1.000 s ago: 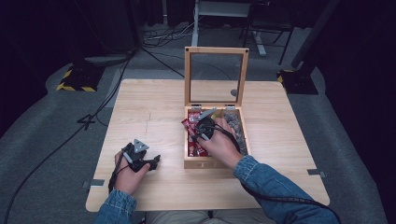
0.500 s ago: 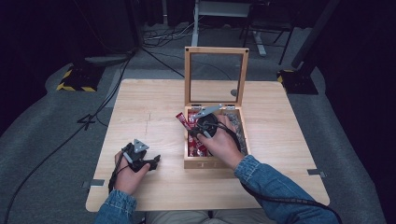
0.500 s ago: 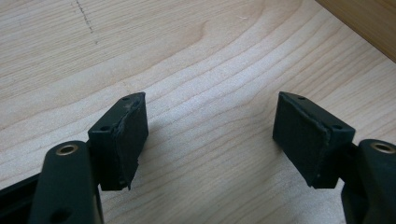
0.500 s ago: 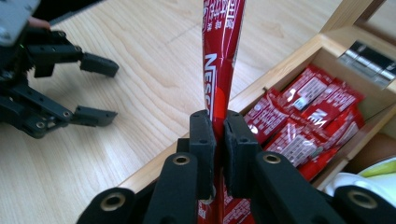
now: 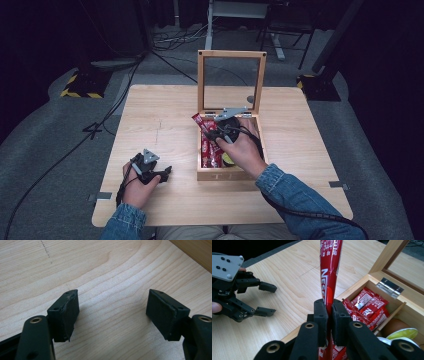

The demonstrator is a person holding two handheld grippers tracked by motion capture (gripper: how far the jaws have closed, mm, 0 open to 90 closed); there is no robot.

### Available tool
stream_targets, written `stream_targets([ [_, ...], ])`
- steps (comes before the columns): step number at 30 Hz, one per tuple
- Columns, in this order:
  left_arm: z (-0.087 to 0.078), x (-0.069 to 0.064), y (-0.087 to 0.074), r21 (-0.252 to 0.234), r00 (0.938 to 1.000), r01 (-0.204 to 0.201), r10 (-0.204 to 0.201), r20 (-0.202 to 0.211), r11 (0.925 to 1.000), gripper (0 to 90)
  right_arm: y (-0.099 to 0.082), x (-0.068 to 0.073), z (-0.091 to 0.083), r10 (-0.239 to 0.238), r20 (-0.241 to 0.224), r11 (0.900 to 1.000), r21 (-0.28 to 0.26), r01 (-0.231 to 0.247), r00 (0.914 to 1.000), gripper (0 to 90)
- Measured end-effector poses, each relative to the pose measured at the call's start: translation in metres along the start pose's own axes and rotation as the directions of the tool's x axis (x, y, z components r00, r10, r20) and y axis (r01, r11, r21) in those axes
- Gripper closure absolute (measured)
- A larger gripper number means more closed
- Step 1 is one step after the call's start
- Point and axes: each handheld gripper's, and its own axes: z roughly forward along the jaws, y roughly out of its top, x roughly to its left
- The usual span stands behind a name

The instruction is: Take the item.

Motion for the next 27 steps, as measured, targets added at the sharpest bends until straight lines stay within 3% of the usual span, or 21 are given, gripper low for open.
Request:
stream_targets([
  [18,0.000,0.000,0.000,0.000,1.0000,-0.001,0.001,0.003,1.0000,26.8,0.003,-0.018,-0.035,0.001,0.023,0.9991,-0.041,0.000,0.9997,83.7],
  [27,0.001,0.000,0.000,0.011,0.9997,-0.014,0.014,0.020,0.9998,19.0,-0.001,-0.034,-0.059,0.009,0.054,0.9981,-0.061,-0.005,0.9985,83.7],
])
